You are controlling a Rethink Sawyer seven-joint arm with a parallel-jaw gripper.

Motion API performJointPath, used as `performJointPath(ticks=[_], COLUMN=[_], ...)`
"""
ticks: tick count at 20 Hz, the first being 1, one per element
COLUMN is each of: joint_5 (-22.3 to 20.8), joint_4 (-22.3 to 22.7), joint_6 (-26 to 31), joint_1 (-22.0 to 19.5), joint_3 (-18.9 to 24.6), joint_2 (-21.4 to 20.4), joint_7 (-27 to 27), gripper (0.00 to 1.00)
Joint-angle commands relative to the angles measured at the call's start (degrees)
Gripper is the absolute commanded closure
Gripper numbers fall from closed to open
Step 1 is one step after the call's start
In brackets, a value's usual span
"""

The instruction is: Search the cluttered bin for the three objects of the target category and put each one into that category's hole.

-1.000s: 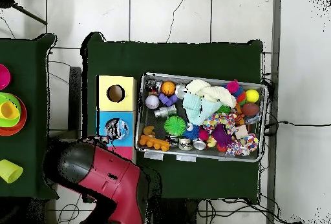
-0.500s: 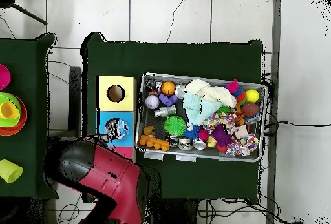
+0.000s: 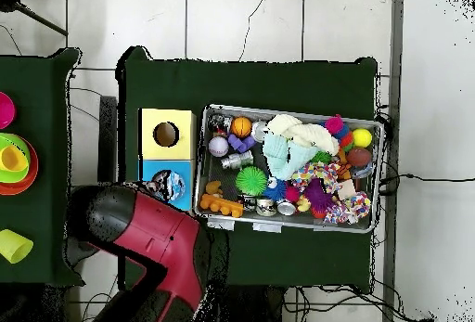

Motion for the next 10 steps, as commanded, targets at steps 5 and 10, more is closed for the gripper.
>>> performJointPath(ticks=[5, 10], joint_5=[2.86, 5.11], joint_4=[-2.78, -1.33], joint_6=[-6.29, -11.96], joint_1=[-2.43, -2.07], joint_3=[5.34, 7.08], joint_2=[4.79, 5.98], joint_7=[15.91, 15.5], gripper=[1.0, 1.0])
